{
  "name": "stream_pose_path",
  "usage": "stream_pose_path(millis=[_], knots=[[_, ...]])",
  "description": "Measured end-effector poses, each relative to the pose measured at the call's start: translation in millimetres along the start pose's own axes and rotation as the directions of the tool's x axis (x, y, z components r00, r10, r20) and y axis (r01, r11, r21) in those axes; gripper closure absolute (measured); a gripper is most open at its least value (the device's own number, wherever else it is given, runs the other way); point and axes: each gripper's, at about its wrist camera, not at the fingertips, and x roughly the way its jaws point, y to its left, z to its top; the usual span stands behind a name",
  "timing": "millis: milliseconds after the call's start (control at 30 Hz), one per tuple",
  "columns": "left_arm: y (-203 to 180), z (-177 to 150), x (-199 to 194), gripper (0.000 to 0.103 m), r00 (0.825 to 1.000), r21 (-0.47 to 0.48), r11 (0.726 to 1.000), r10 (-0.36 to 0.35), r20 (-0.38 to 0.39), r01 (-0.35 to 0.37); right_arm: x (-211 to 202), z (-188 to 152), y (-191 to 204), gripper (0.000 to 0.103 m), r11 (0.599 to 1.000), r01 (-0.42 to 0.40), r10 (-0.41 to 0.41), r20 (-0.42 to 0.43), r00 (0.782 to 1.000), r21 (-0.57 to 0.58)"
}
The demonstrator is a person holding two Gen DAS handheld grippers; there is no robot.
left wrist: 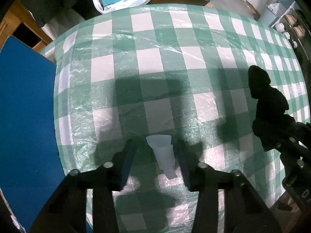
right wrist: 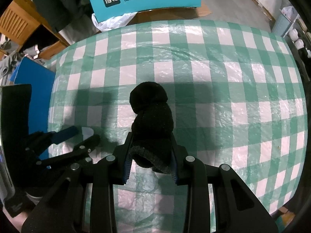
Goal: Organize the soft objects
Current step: 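Lift the black sock with the right tool and carry it toward the box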
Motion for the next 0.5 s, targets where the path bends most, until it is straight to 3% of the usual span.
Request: stream_pose_path(millis=[67, 167, 500], knots=[[-2.3, -1.5, -1.4, 0.078, 1.0, -0.011, 1.0, -0.028, -0.006, 0.028, -1.5, -0.4, -0.3, 0.072, 1.0, 0.002, -0.002, 0.002, 1.0, -0.001], [-1.1, -5.6, -1.4, 0.086, 0.998, -0.021, 0.997, -0.069, -0.015, 0.068, -2.8, -0.7, 1.1, 0.072, 1.0, 0.002, -0.002, 0.003, 1.0, -0.004], [-1.6, -20.6, -27.3, 0.089, 0.997, 0.002, 0.997, -0.074, 0.021, 0.074, -16.1, -5.3, 12.0, 0.072, 1.0, 0.004, -0.004, 0.012, 1.0, -0.024]])
